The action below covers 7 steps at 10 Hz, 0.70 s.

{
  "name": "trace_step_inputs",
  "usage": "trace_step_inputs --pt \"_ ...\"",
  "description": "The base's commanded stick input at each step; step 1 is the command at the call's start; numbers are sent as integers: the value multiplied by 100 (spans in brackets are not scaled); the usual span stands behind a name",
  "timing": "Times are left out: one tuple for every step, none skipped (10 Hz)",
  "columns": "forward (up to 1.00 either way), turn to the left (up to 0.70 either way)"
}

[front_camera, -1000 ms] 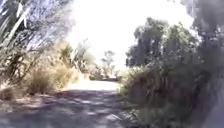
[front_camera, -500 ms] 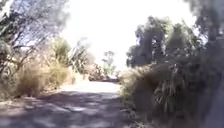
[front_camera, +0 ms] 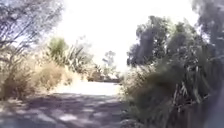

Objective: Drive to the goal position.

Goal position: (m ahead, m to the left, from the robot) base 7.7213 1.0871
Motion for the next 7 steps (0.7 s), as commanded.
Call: trace_step_inputs --pt "100 4" --pt "100 0" --pt "100 0" --pt "100 0" --pt "100 1" --pt "100 3" --pt "100 4"
